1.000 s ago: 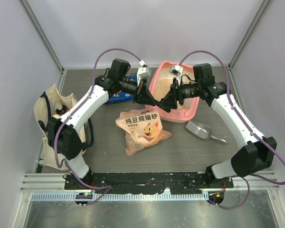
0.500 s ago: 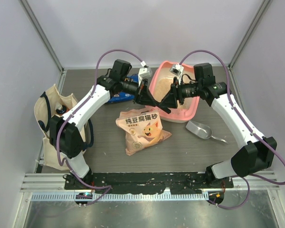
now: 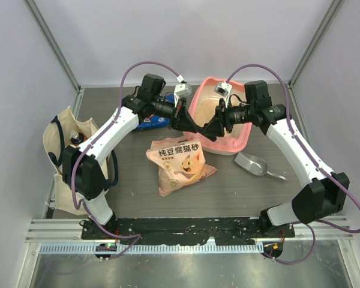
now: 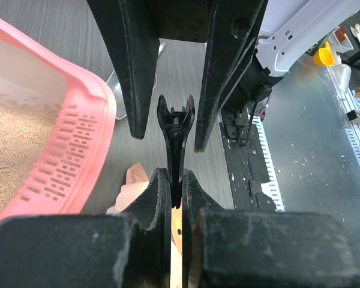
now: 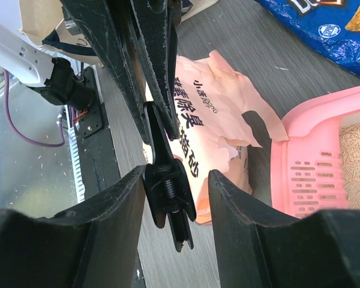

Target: Fill the litter box with clean litter

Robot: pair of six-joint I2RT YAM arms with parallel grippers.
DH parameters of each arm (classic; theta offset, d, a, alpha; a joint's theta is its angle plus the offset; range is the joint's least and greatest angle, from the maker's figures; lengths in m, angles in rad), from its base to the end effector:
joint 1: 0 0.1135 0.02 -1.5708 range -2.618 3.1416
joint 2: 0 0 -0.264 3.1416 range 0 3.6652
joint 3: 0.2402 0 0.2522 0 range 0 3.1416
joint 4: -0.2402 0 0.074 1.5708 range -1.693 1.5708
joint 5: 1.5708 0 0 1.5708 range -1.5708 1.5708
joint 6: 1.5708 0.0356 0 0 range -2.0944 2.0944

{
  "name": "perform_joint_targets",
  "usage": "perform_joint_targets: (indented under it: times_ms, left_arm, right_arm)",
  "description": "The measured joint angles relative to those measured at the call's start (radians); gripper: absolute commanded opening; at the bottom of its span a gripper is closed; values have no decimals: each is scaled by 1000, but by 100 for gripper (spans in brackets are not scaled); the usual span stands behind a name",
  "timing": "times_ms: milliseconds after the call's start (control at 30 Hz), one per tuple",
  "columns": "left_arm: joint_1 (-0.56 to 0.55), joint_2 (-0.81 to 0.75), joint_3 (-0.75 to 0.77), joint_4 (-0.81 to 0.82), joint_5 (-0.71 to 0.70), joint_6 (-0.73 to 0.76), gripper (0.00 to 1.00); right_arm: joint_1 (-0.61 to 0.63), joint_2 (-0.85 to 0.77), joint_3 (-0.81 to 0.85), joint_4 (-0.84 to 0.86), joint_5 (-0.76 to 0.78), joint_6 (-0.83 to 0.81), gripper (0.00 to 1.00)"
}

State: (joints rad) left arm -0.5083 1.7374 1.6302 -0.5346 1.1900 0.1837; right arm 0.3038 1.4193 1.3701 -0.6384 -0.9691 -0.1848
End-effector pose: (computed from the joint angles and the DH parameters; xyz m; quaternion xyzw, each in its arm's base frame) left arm 0.3190 -0.2156 0.3551 0.4873 0.6114 -0.5545 0.2851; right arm 0.2780 0.1179 0.3626 -0.3867 0.7281 0.4429 0.3525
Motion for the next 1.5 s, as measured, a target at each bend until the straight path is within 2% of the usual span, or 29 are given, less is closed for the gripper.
perform_joint_targets:
  times_ms: [300,367,400,467,500,600,767,1000,1300,1500]
  left_arm:
    - [0,0,0,7,0,-11,0]
    - [0,0,0,7,0,-16,0]
    - [0,0,0,7,0,-17,0]
    - [0,0,0,8,0,-19,10]
    - [1,1,0,9,-4,-21,26]
    - [6,5,0,14,-8,-29,46]
    - [11,6,0,15,-24,-40,60]
    - [17,1,-6,-10,-99,9,59]
    - [14,-84,-111,-130,-182,269,56]
    - [-11,-81,-132,-201,-212,388,55]
  right_arm:
    - [-7,2,0,2,0,8,50]
    - [-8,2,0,3,0,9,49]
    - [-9,2,0,3,0,10,45]
    - [-11,2,0,3,-2,12,28]
    - [-11,2,0,3,-6,16,4]
    - [-12,2,0,10,-28,23,2]
    - [-27,18,0,25,-26,50,2]
    - [-69,34,30,-17,-10,45,2]
    - [-83,66,117,-169,108,-183,2]
    - [-81,116,121,-194,153,-235,2]
